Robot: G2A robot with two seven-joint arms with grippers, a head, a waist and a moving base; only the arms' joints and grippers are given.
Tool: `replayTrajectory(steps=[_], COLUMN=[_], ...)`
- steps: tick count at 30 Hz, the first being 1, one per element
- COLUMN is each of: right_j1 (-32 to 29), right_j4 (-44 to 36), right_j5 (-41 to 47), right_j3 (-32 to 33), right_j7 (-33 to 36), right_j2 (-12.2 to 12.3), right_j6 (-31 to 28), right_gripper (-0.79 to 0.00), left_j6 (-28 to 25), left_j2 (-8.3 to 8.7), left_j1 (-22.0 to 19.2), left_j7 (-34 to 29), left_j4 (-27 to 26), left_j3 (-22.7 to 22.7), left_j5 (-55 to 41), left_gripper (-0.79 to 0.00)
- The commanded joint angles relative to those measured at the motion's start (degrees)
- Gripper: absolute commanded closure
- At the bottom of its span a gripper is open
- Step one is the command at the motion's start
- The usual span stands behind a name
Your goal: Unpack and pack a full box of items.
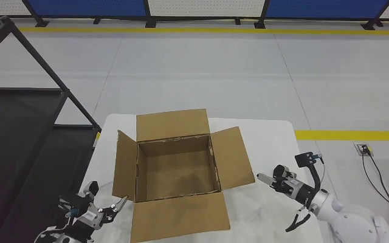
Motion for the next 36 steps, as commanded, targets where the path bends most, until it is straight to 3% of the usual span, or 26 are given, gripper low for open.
replayTrajectory(steps=[1, 17, 36], right_j1=[0.2, 7.4, 8.2], right_j4=[0.3, 4.6, 4.4], right_j5=[0.6, 1.1, -0.4], right_j3=[-0.4, -6.1, -7.5], right_j7=[0.5, 7.8, 6.5], right_j2=[0.2, 2.1, 4.1], right_j6=[-0.3, 4.1, 5.9], right_gripper=[-0.785, -0.785, -0.785], left_j6=[0.3, 2.0, 3.0], left_j2=[0.05, 0.51, 0.89], left_j1=[-0.5, -4.3, -6.7], left_j7=[0.1, -1.1, -1.3], left_j4=[0.4, 2.5, 3.5], left_j3=[0.1, -1.6, -2.1], left_j5=[0.2, -2.1, -5.0], left_gripper=[-0.785, -0.785, -0.785])
